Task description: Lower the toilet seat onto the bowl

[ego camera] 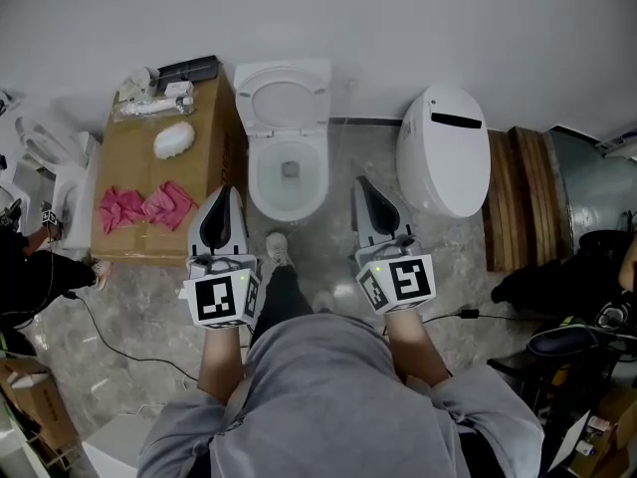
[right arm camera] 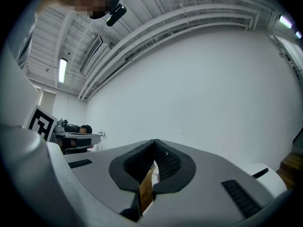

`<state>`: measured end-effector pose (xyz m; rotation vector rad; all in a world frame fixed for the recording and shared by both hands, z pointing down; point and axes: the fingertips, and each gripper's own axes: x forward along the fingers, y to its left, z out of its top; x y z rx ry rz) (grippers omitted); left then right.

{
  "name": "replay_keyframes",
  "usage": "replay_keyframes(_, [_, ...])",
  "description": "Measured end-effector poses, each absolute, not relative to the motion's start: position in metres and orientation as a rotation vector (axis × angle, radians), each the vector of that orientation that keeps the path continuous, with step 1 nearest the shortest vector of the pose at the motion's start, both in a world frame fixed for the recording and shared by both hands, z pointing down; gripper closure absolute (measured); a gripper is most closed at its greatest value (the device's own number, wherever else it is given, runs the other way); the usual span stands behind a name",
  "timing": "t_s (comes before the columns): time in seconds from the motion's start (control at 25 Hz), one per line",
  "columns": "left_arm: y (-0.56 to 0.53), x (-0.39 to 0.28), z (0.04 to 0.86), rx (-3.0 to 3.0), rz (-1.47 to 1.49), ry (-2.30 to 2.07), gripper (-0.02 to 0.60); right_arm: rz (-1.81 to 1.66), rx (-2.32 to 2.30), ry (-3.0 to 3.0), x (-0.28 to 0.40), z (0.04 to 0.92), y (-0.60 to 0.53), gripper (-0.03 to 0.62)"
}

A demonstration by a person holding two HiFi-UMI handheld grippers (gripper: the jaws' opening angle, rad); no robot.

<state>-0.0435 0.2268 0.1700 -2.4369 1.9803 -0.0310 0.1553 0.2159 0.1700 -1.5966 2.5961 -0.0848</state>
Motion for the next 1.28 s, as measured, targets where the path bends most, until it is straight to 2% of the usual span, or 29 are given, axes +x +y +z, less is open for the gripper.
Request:
replay_keyframes(0.84, [0.016,-0.093,0.171,-2.533,-0.042,1.870,0.581,-0.083,-1.777,2.590,0.105,0.192,0.015,0.594])
replay_keyframes(1.28, [-0.059,-0.123,0.184,-2.602,-0.046,1.800,0.581,-0.059,-1.799,2.579,0.070,0.200,-0.062,0.588])
